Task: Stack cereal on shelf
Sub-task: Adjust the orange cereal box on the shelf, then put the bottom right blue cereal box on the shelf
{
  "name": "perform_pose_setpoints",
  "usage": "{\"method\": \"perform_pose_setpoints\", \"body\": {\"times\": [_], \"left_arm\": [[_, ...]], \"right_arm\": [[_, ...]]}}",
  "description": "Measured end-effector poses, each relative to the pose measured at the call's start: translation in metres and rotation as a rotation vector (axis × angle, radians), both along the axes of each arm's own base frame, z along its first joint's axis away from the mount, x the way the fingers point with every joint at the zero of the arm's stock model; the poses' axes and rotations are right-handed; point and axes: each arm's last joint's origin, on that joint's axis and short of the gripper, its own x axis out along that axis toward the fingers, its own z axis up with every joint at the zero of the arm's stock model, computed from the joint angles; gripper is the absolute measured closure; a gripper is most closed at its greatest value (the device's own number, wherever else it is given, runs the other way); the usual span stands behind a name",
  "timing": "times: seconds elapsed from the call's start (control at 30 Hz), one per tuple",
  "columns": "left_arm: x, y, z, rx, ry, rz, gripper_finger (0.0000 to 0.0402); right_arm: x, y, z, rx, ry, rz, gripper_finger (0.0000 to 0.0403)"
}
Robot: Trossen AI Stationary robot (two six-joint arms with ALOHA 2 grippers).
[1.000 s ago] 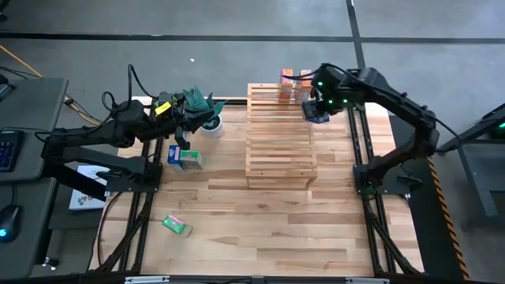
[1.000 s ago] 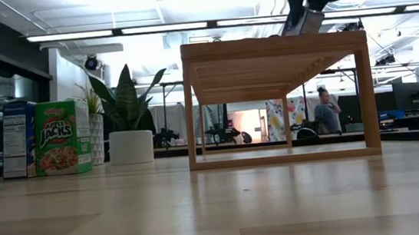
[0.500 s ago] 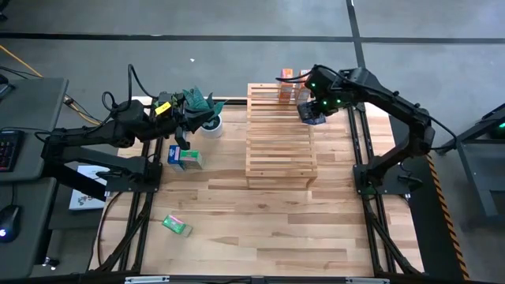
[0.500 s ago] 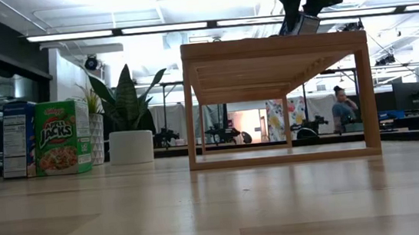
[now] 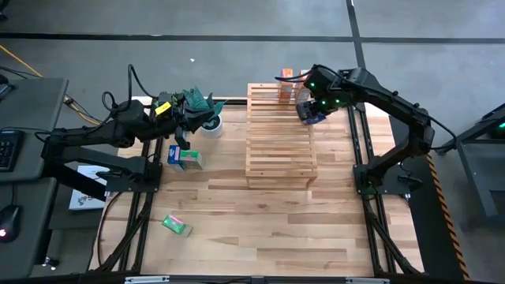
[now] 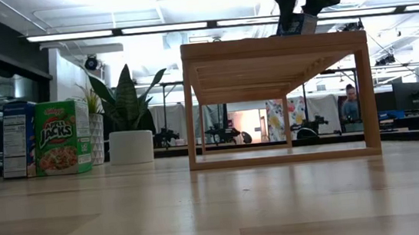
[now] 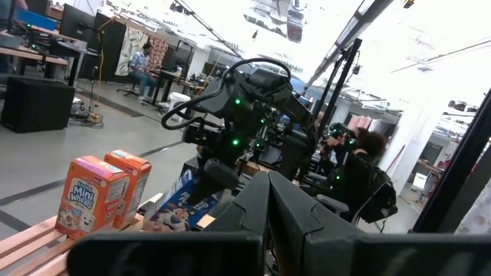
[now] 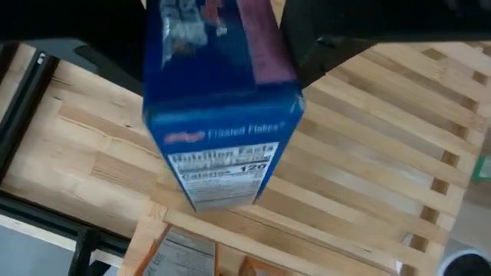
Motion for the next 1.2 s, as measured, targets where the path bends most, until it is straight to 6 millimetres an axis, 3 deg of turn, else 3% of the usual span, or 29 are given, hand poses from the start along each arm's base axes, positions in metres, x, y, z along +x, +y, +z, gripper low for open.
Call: {"method": "perform_pose_setpoints", "body": {"times": [0.17, 0.53, 0.93, 1.1, 1.2], "left_arm": [[0.000, 0.000, 0.000, 0.000, 0.001, 0.000, 0.0401], [0.000, 0.000, 0.000, 0.000, 0.002, 0.000, 0.0402], [0.000, 0.000, -0.001, -0.001, 0.005, 0.000, 0.0401], [0.000, 0.000, -0.001, -0.001, 0.007, 0.000, 0.0401], [0.000, 0.000, -0.001, -0.001, 0.007, 0.000, 0.0402]], "right_arm": [[0.004, -0.003, 0.002, -0.051, -0.034, -0.012, 0.0163], [0.004, -0.006, 0.007, -0.120, -0.066, -0.011, 0.0162], [-0.035, 0.014, 0.045, -0.245, -0.214, -0.004, 0.0162], [-0.058, 0.033, 0.045, -0.257, -0.113, 0.040, 0.0175], [-0.073, 0.045, 0.035, -0.260, -0.059, 0.035, 0.0220]]}}
